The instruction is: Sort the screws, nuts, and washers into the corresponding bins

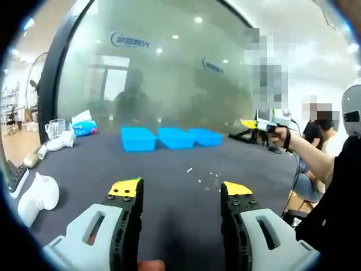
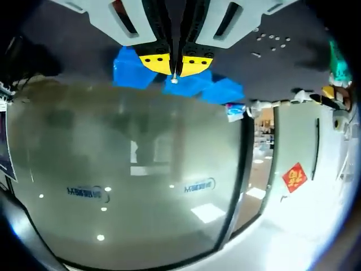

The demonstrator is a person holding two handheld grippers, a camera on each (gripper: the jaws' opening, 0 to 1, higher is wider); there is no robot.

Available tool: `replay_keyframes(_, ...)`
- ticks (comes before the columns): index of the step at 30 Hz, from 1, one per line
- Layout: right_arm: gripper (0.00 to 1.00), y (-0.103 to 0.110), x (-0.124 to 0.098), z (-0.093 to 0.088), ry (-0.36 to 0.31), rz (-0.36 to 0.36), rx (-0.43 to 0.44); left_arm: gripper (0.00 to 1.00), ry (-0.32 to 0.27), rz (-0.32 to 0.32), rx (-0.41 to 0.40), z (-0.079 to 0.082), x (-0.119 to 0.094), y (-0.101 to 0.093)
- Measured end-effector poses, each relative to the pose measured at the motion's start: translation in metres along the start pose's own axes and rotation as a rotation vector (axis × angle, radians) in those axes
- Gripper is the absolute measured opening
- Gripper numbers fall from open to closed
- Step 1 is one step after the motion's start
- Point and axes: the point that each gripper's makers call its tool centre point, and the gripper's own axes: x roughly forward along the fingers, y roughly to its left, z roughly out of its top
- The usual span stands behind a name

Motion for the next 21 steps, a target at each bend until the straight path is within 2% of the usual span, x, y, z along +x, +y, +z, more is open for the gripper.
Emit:
replay_keyframes(3, 0.01, -0.014, 0.015, 0.005, -0.007, -0.024, 0.026, 0.53, -0.005, 0.009, -0.003, 0.001, -0.001, 0.003)
replay_keyframes(9, 0.01, -0.034, 0.049, 0.009, 0.019, -0.022, 0.085, 0.53, -0.004, 0.015, 0.001, 0.001, -0.002, 0.004)
replay_keyframes(17, 0.01, -0.061, 0.101, 0.000, 0.086, -0.077, 0.041, 0.53, -0.008, 0.020, -0.001, 0.002, -0.001, 0.005)
replay_keyframes(21, 0.01, -0.068, 0.125, -0.008, 0.140, -0.072, 0.070, 0.53, -0.004, 0.022, 0.001, 0.002, 0.000, 0.006)
